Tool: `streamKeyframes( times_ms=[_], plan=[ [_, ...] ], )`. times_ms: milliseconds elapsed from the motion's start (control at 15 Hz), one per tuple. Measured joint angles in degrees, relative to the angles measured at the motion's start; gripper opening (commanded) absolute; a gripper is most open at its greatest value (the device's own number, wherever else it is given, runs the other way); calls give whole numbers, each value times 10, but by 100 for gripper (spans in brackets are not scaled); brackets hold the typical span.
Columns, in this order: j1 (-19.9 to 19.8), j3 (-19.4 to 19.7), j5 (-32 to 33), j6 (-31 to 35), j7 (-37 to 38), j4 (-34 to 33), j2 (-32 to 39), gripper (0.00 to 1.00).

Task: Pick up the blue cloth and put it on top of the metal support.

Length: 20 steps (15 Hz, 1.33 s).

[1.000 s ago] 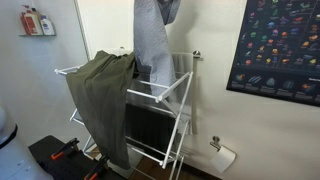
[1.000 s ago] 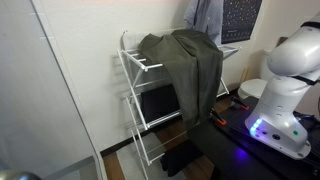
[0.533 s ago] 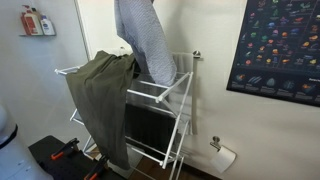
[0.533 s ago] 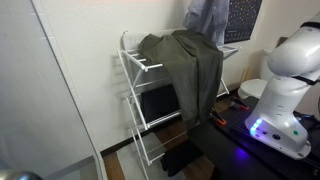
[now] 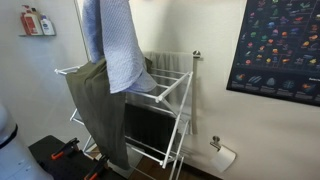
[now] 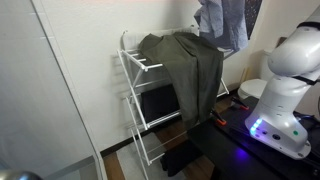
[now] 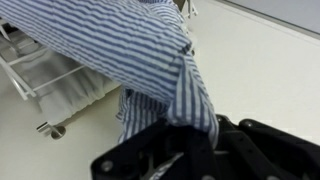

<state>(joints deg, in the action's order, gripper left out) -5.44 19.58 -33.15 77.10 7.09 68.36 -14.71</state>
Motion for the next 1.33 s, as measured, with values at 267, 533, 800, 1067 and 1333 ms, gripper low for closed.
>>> streamKeyframes(
  times_ms=[267,533,800,1067,1333],
  plan=[
    [-1,9,-21,-111,0,-64,26,5],
    [-12,19,-21,-209,1,-109,54,5],
    [-36,36,-47,-311,-1,-119,88,5],
    [-43,36,-53,-393,-28,-91,124,5],
    [-25,15,-51,-419,-74,-6,132,5]
  ],
)
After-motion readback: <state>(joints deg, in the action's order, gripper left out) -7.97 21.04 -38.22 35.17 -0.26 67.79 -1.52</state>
